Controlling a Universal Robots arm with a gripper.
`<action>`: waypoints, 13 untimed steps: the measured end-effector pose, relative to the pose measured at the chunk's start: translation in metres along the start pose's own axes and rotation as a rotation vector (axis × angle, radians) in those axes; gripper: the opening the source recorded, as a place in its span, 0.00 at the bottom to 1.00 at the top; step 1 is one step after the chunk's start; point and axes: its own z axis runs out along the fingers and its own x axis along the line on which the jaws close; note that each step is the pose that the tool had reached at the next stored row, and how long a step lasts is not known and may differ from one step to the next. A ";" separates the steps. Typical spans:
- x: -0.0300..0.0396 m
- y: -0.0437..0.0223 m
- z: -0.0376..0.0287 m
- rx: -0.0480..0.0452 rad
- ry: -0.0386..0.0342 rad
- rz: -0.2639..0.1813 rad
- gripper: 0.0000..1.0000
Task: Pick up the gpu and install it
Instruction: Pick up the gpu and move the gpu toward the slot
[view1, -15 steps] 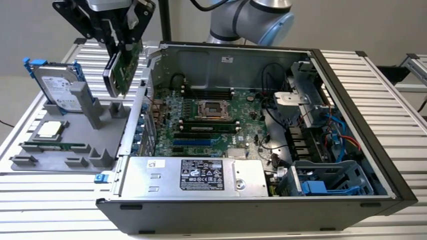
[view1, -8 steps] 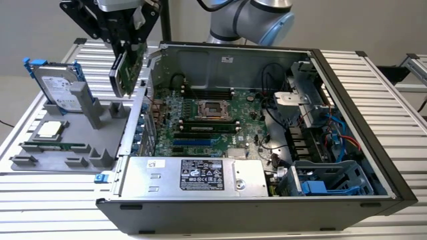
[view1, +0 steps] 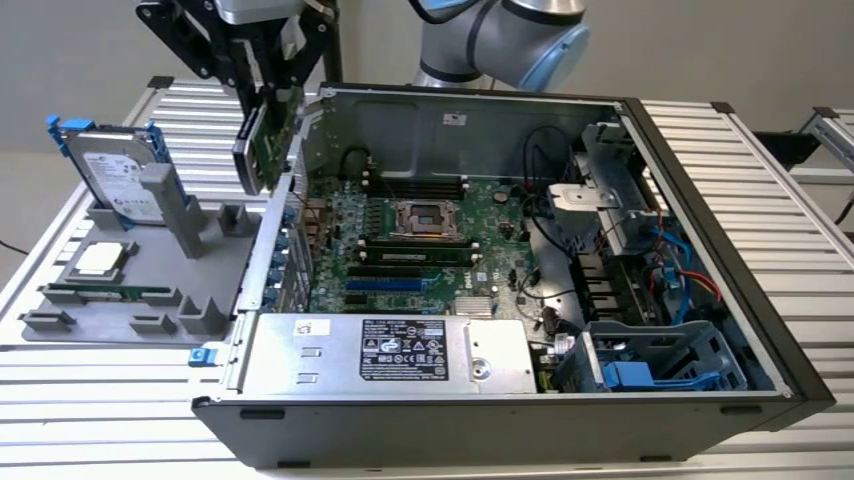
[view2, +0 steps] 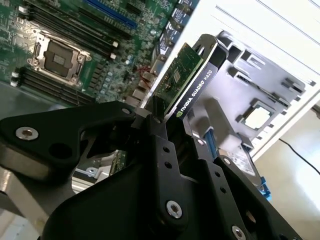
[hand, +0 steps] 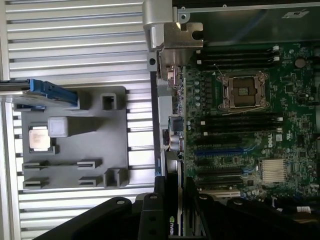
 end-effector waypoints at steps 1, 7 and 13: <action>-0.0012 0.0001 0.0000 0.0000 0.0003 0.000 0.00; -0.0086 0.0006 0.0001 0.0002 0.0024 0.000 0.00; -0.0158 0.0011 0.0001 0.0003 0.0040 0.000 0.00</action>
